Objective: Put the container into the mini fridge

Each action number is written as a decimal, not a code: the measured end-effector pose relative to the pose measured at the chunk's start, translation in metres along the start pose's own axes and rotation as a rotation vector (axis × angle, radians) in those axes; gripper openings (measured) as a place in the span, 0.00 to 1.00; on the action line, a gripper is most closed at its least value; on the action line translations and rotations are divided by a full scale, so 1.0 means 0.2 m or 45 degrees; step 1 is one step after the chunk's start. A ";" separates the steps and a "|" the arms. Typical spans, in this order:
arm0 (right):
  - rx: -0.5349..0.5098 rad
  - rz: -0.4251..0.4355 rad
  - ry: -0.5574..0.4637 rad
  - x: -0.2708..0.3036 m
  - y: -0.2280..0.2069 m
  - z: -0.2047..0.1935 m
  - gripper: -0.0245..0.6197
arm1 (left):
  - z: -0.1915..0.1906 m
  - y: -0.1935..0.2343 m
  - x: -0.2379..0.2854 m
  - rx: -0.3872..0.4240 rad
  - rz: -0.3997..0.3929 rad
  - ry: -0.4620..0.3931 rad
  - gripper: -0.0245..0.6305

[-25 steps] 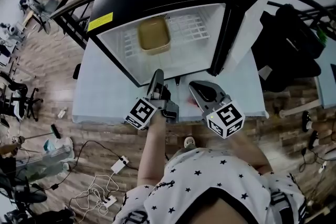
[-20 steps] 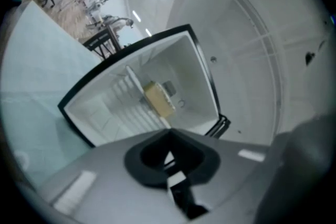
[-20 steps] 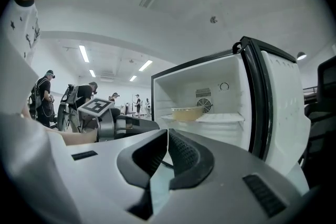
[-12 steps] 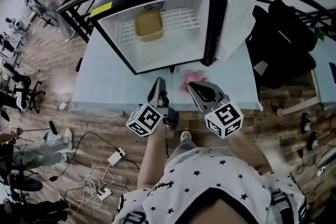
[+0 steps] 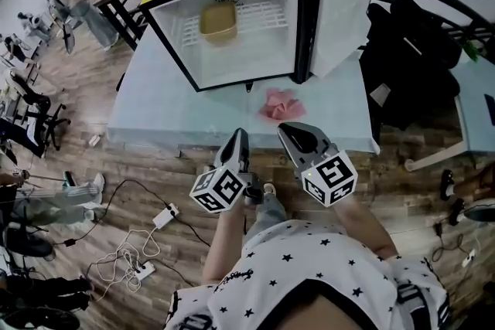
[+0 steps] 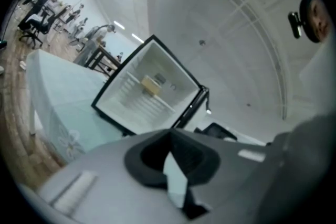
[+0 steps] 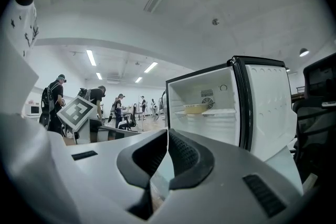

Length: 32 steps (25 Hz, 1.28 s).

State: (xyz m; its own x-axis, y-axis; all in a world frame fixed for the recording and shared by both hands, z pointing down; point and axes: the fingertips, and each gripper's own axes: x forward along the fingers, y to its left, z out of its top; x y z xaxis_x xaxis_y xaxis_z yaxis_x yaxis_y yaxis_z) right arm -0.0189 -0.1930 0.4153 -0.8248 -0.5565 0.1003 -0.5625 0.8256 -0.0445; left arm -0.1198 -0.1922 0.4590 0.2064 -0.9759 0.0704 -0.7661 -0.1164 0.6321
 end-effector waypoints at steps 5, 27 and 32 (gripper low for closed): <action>0.013 0.004 0.002 -0.14 0.07 -0.06 0.07 | -0.13 -0.05 -0.15 0.029 0.023 0.024 0.04; 0.010 0.007 -0.020 -0.55 0.35 -0.17 0.07 | -0.42 -0.19 -0.58 0.019 0.021 0.058 0.04; -0.017 0.010 -0.013 -0.55 0.36 -0.16 0.07 | -0.41 -0.21 -0.58 0.016 0.011 0.052 0.04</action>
State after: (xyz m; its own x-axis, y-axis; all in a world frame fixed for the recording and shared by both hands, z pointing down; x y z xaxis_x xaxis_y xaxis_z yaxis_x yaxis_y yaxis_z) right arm 0.0339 -0.0700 0.4331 -0.8299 -0.5507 0.0898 -0.5550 0.8312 -0.0320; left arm -0.0623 -0.0587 0.4877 0.2240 -0.9686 0.1077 -0.7755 -0.1102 0.6217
